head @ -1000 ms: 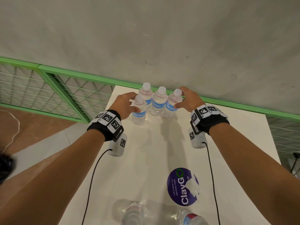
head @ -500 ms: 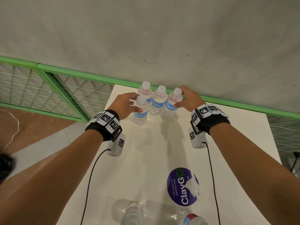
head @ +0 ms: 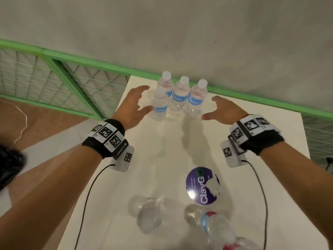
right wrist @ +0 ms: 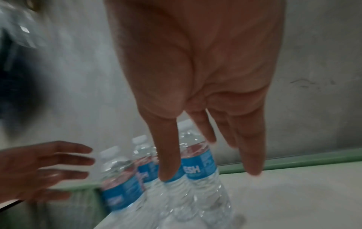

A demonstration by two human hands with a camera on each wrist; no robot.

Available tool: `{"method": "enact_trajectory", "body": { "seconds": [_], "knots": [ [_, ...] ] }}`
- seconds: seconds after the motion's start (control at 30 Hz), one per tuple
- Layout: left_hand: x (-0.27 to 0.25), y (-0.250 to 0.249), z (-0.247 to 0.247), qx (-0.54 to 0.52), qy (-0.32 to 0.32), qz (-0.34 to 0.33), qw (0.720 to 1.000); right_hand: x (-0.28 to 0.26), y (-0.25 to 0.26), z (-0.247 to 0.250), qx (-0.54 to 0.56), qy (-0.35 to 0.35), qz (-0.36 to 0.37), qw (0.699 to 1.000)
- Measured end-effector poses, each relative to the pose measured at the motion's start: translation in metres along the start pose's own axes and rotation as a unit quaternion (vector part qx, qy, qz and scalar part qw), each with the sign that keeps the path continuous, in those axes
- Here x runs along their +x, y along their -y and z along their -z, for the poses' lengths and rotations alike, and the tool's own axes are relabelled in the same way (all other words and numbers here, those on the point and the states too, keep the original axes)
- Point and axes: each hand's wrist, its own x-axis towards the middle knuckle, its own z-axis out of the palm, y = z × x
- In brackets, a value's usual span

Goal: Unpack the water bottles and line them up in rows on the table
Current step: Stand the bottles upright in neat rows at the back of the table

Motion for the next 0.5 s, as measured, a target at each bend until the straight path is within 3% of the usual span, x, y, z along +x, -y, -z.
{"method": "enact_trajectory", "body": {
  "seconds": [0.1, 0.17, 0.27, 0.33, 0.4, 0.5],
  "knots": [
    [-0.051, 0.004, -0.004, 0.068, 0.057, -0.097, 0.991, -0.058, -0.005, -0.012, -0.082, 0.123, 0.095, 0.984],
    [-0.087, 0.009, -0.011, 0.091, 0.194, -0.099, 0.972, -0.097, -0.014, -0.027, -0.138, 0.234, 0.167, 0.948],
    [-0.141, 0.017, -0.020, 0.114, 0.442, -0.040, 0.889, -0.144, -0.033, -0.053, -0.193, 0.365, 0.201, 0.888],
    [-0.165, 0.017, -0.021, 0.151, 0.539, -0.021, 0.828, -0.160, -0.042, -0.069, -0.189, 0.417, 0.209, 0.864],
    [-0.178, 0.017, -0.025, 0.168, 0.572, -0.012, 0.803, -0.167, -0.049, -0.081, -0.168, 0.449, 0.227, 0.848],
    [-0.185, 0.012, -0.031, 0.091, 0.554, 0.007, 0.828, -0.173, -0.056, -0.095, -0.159, 0.441, 0.238, 0.850]
  ]
}}
